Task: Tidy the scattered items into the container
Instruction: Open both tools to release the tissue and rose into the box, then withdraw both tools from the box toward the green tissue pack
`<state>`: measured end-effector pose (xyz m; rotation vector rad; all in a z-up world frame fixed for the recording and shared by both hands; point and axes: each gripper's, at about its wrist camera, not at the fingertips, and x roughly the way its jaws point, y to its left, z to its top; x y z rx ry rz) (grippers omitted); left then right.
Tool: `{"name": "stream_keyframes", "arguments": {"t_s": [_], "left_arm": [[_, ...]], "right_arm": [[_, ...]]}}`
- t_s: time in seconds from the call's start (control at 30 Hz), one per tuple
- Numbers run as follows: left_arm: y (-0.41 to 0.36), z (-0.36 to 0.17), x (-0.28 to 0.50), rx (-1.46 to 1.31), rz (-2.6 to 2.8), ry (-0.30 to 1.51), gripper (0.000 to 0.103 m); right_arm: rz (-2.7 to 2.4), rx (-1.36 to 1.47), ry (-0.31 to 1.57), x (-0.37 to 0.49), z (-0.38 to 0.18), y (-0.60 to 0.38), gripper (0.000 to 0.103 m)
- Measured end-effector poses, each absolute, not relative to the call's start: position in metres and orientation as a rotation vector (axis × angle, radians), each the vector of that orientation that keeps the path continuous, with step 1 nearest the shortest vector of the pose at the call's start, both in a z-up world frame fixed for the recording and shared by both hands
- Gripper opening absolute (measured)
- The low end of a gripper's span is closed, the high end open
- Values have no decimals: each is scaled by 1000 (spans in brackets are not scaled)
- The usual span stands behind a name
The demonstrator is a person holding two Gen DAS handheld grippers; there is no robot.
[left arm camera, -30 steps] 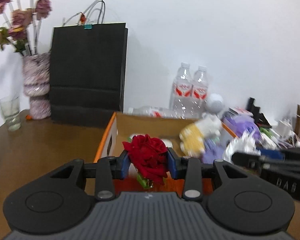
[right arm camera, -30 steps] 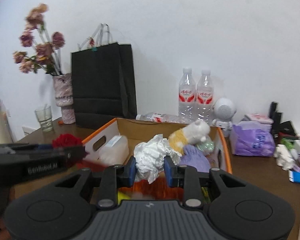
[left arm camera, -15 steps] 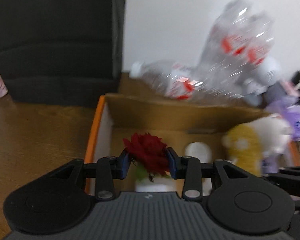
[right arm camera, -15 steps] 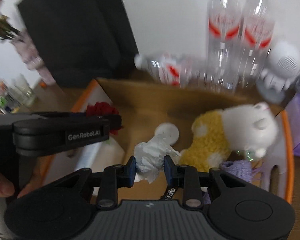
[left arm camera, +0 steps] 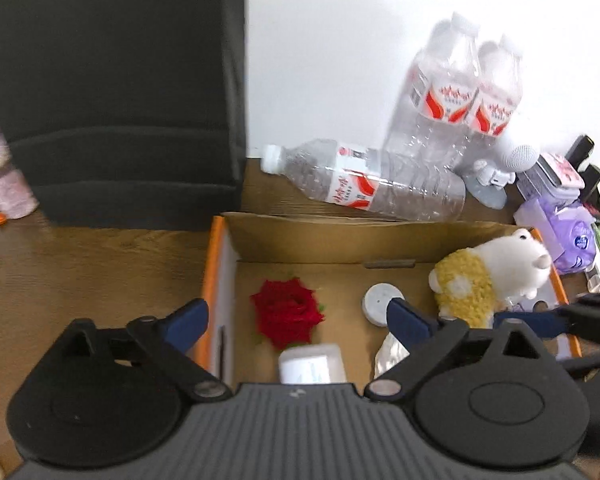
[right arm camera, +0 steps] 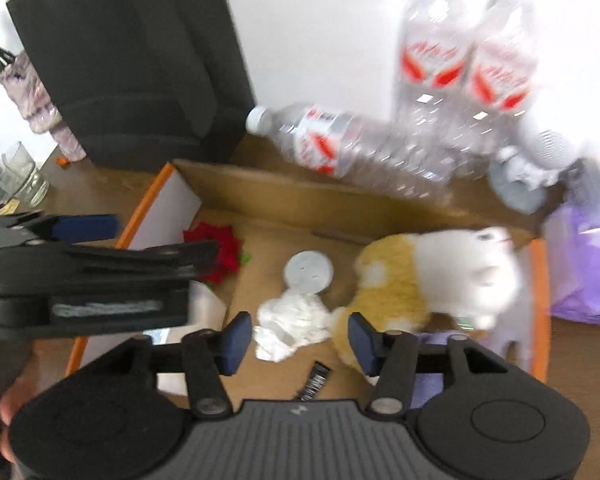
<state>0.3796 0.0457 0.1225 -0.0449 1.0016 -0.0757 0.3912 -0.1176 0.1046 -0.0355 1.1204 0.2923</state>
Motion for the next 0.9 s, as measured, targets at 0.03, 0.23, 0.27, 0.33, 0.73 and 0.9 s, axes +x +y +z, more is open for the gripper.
{"name": "stream_keyframes", "arguments": {"t_s": [0.03, 0.23, 0.27, 0.33, 0.73, 0.9], "left_arm": [[47, 130, 374, -54, -67, 1012, 101], [52, 180, 329, -52, -63, 996, 103], [52, 187, 322, -51, -54, 990, 103], [50, 201, 306, -58, -36, 979, 103], [5, 256, 233, 23, -98, 903, 103], [-2, 265, 216, 12, -96, 876, 103]], "right_arm": [[273, -35, 1117, 389, 111, -122, 60], [192, -27, 1132, 357, 143, -154, 69], [180, -36, 1130, 349, 149, -158, 70], [156, -37, 1126, 337, 161, -167, 71], [144, -67, 1022, 258, 230, -178, 81], [144, -63, 1001, 242, 242, -181, 82]]}}
